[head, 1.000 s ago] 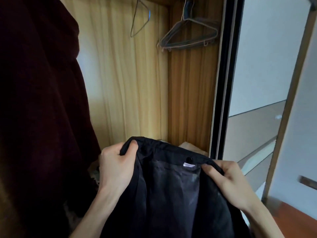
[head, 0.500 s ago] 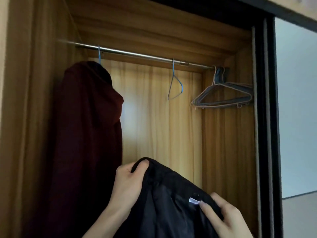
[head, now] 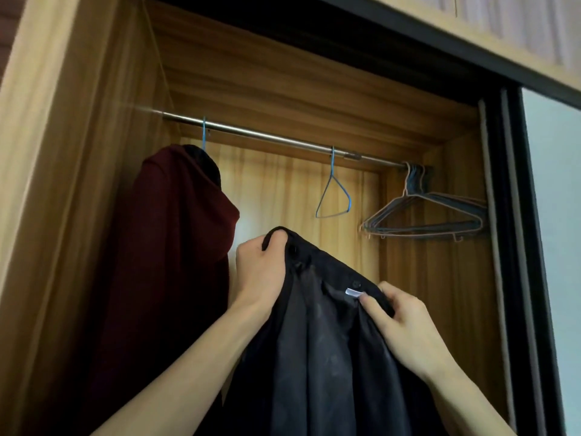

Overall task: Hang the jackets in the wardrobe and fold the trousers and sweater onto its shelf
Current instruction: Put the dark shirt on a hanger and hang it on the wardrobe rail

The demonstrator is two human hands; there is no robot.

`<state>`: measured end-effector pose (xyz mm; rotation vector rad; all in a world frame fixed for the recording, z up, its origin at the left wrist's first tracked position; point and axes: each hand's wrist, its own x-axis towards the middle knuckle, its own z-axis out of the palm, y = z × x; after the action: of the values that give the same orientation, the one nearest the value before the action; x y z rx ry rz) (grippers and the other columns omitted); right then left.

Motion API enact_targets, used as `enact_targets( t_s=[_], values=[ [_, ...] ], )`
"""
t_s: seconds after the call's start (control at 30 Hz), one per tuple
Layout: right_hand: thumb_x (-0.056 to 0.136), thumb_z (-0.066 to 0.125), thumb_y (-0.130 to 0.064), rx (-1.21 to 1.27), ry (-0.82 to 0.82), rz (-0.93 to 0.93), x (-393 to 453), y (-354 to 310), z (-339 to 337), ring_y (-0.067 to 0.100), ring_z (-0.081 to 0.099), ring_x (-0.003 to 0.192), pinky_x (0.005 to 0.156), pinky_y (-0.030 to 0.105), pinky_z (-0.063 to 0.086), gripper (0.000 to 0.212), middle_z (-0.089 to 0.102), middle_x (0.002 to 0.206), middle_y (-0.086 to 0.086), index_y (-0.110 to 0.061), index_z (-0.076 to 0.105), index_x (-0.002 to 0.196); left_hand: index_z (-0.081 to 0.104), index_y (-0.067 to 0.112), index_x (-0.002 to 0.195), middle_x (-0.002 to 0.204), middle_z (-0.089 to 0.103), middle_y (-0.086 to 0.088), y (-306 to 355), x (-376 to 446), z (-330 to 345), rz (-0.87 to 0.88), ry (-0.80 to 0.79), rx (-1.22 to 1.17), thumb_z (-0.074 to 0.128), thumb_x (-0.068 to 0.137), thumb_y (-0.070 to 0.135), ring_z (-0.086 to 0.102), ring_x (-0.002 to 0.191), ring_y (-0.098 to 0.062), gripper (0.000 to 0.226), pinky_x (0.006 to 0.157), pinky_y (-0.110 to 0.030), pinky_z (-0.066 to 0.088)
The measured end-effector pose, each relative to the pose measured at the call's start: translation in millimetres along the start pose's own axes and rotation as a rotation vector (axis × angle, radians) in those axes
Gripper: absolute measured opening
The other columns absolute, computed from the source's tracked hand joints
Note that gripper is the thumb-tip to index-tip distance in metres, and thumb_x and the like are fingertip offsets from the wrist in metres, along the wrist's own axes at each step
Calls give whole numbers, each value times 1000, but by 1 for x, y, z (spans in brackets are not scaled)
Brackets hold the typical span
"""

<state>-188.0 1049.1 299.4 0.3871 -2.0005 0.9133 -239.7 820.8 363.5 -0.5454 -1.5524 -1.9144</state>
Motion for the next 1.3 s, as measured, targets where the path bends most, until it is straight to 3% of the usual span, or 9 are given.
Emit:
enact_targets(
  t_s=[0.3, 0.4, 0.53, 0.67, 0.83, 0.97, 1.03, 1.1, 1.3],
  values=[
    [86, 55, -82, -204, -53, -197, 65, -12, 18, 15, 51, 48, 55, 34, 44, 51, 65, 56, 1, -31, 54, 89, 36, 17, 62, 67, 31, -3, 23, 65, 2, 133, 63, -20, 57, 84, 29, 31, 64, -21, 32, 61, -38, 29],
    [93, 33, -85, -390, 110, -335, 86, -24, 20, 12, 52, 48, 55, 30, 43, 60, 56, 52, -3, -30, 55, 87, 38, 16, 64, 68, 33, -4, 26, 80, 5, 112, 70, -7, 57, 87, 24, 32, 65, -22, 31, 61, -38, 29],
    [107, 29, -63, -860, 565, -411, 141, -63, 15, 23, 57, 83, 73, 40, 50, 56, 62, 92, 1, -17, 60, 102, 42, 18, 65, 68, 38, -5, 31, 96, 15, 86, -18, 75, 57, 85, 24, 40, 64, -21, 26, 61, -38, 33],
    [108, 37, -55, -1114, 446, -194, 199, -94, 14, 36, 56, 116, 96, 46, 43, 52, 60, 125, 14, -11, 55, 129, 44, 17, 68, 71, 40, -6, 38, 106, 23, 94, -52, 129, 56, 83, 27, 42, 66, -22, 22, 64, -39, 34],
    [107, 50, -34, -959, 166, 142, 244, -96, 26, 32, 65, 110, 103, 47, 41, 32, 67, 115, 7, -10, 58, 127, 44, 16, 70, 73, 40, -6, 32, 109, 23, 106, -114, 138, 55, 84, 24, 40, 68, -24, 20, 65, -40, 32],
    [104, 55, -23, -709, 8, 342, 264, -76, 41, 20, 65, 81, 71, 32, 50, 17, 66, 91, 5, -9, 60, 114, 47, 15, 71, 73, 42, -6, 26, 113, 22, 97, -158, 143, 55, 86, 24, 42, 68, -24, 19, 65, -40, 34],
    [101, 58, -13, -589, 91, 357, 273, -65, 45, 20, 59, 73, 58, 30, 46, 5, 58, 83, 6, -9, 56, 100, 47, 15, 71, 74, 42, -5, 25, 114, 22, 96, -175, 140, 55, 87, 24, 42, 68, -24, 20, 65, -40, 34],
    [100, 59, -12, -555, 220, 317, 277, -56, 47, 19, 52, 64, 50, 29, 38, 13, 53, 77, 4, -11, 53, 89, 45, 15, 71, 74, 41, -5, 25, 113, 22, 103, -185, 137, 56, 87, 24, 41, 68, -24, 21, 65, -40, 33],
    [108, 47, -31, -338, 420, 91, 251, -36, 44, 32, 63, 89, 76, 38, 48, 20, 70, 104, 9, -19, 62, 102, 34, 22, 60, 68, 35, -5, 24, 104, 16, 120, -157, 154, 56, 86, 26, 36, 61, -21, 35, 61, -38, 31]
  ],
)
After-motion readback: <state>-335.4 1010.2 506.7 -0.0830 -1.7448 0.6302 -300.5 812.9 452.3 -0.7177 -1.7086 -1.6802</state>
